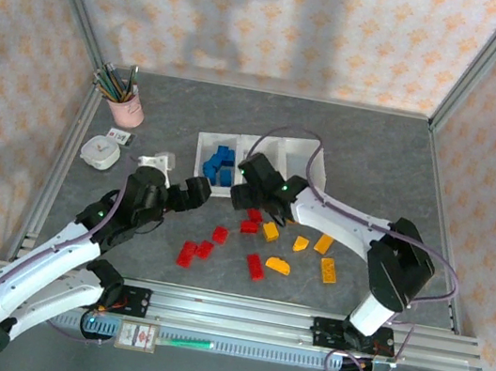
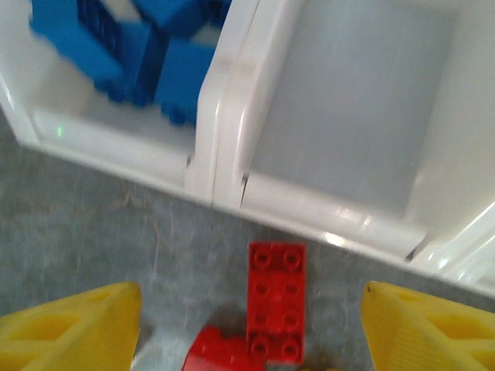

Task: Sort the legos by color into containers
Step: Pick up the lego from the center of the table.

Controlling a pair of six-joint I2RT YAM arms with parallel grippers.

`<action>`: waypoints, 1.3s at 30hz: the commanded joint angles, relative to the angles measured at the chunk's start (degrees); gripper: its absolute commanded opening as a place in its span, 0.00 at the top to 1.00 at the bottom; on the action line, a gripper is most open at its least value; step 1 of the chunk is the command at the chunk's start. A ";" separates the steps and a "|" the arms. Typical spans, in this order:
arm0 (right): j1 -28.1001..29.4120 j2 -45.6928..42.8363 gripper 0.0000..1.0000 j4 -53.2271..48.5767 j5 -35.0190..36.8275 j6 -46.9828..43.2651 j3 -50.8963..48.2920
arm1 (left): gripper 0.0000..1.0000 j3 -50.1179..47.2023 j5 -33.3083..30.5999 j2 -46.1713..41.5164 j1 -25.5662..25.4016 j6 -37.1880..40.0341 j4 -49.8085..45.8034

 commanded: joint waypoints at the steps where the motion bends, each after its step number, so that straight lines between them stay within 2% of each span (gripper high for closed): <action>1: 2.03 -2.71 0.25 0.35 0.92 0.15 -3.08 | 0.01 -1.36 -2.32 -1.31 -2.15 -2.51 2.41; 7: 3.08 -1.61 0.24 0.89 -0.84 0.24 -6.59 | 0.01 -4.92 -3.94 -2.54 -3.69 -6.20 4.68; 12: 3.79 0.51 0.23 0.77 1.78 7.70 -6.73 | 0.01 -5.22 -4.24 -2.72 -3.83 -7.02 4.35; 18: 4.96 2.42 0.28 -0.26 2.78 16.37 -6.02 | 0.01 -4.55 -5.03 -2.65 -3.83 -6.69 3.12; 25: 6.88 3.89 0.33 -2.80 7.39 25.31 -5.41 | 0.01 -4.14 -5.87 -2.96 -3.83 -6.32 2.09; 31: 6.88 5.94 0.41 -3.08 7.72 25.97 -4.36 | 0.01 -4.01 -5.87 -3.01 -3.83 -6.05 1.80; 39: 6.95 8.77 0.42 -2.89 8.42 25.10 -2.08 | 0.01 -4.05 -6.75 -3.80 -3.83 -5.89 0.86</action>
